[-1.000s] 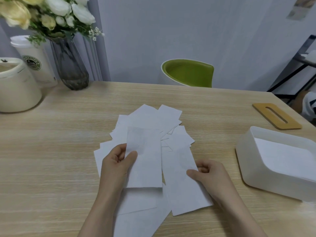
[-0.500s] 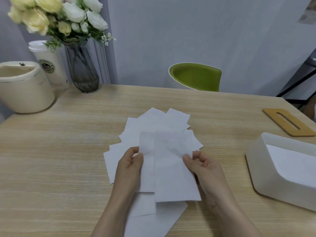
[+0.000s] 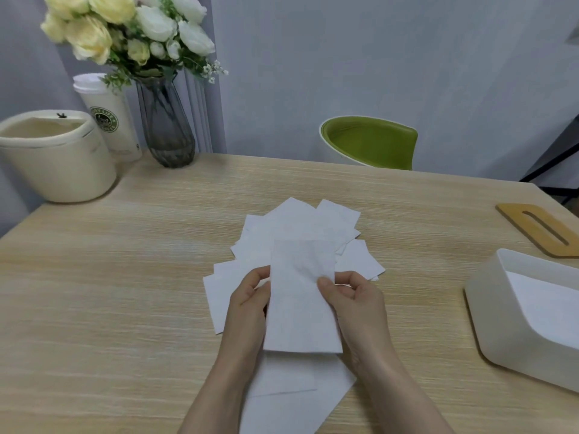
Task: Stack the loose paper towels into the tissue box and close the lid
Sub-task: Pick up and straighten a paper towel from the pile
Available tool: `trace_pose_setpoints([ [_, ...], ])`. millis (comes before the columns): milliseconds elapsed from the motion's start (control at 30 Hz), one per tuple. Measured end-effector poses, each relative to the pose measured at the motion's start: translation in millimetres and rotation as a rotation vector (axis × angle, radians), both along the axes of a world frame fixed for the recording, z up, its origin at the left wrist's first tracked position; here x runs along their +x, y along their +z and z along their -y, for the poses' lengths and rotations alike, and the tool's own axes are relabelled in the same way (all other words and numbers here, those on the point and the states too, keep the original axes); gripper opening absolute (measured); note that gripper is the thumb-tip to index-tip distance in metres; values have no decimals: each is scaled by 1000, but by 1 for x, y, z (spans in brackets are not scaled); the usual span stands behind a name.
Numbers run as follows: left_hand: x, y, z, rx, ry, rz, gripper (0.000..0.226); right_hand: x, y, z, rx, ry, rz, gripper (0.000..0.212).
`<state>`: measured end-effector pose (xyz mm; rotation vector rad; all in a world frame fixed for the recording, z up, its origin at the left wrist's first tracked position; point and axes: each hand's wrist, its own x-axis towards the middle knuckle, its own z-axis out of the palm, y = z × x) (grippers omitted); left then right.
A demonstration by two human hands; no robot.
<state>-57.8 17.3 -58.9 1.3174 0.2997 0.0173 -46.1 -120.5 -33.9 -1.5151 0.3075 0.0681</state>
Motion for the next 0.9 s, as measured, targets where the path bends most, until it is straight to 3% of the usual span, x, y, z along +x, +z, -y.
trace_pose_setpoints([
  [233, 0, 3, 3, 28, 43, 40, 28, 0, -2, 1, -75, 13, 24, 8],
  [367, -1, 0, 2, 36, 61, 57, 13, -1, -3, 2, -74, 45, 41, 7],
  [433, 0, -2, 1, 66, 120, 77, 16, 2, -5, 2, -109, 78, 67, 6],
  [533, 2, -3, -5, 97, 256, 97, 18, 17, -11, 10, -408, 76, 182, 7],
  [700, 3, -10, -11, 207, 390, 48, 25, 60, -13, 23, -956, 214, 400, 45],
  [800, 4, -11, -10, 330, 410, 17, 27, 81, -17, 24, -1097, 395, 384, 63],
  [900, 7, -9, -11, 348, 422, 6, 28, 92, -21, 26, -1157, 461, 360, 65],
])
